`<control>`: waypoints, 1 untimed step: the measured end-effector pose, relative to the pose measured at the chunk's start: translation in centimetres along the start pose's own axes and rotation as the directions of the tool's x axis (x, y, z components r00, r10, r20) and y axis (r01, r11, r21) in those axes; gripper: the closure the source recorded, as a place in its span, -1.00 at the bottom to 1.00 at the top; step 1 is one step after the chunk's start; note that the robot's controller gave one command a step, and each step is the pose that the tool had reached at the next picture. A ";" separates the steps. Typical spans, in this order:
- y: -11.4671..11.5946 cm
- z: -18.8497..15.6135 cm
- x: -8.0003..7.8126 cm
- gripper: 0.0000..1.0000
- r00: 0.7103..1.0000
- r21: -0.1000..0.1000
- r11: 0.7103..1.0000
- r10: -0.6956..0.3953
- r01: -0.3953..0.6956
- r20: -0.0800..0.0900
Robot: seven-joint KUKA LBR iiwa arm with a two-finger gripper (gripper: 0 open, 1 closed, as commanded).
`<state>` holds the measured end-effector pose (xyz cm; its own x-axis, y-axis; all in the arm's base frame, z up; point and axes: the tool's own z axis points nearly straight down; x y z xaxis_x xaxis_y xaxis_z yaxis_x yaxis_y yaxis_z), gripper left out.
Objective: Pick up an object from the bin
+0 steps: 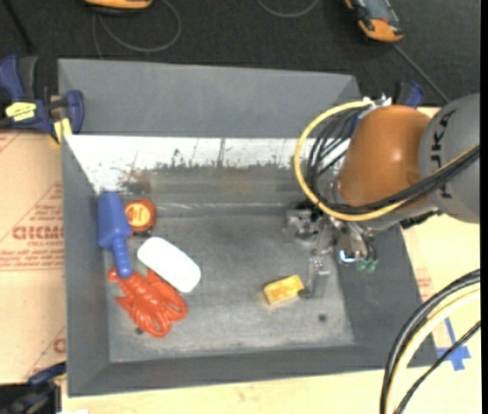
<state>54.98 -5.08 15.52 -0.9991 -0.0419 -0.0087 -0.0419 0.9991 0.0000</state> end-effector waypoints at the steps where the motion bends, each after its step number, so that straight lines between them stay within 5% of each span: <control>1: 0.9 5.2 2.1 -1.00 0.983 0.001 0.983 -0.186 0.186 -0.003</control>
Offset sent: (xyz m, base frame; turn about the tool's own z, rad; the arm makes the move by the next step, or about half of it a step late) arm -0.0268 0.0163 -0.0704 -0.1166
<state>52.91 -4.24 10.26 -0.9739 -0.2269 -0.0055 -0.2269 0.9739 -0.0023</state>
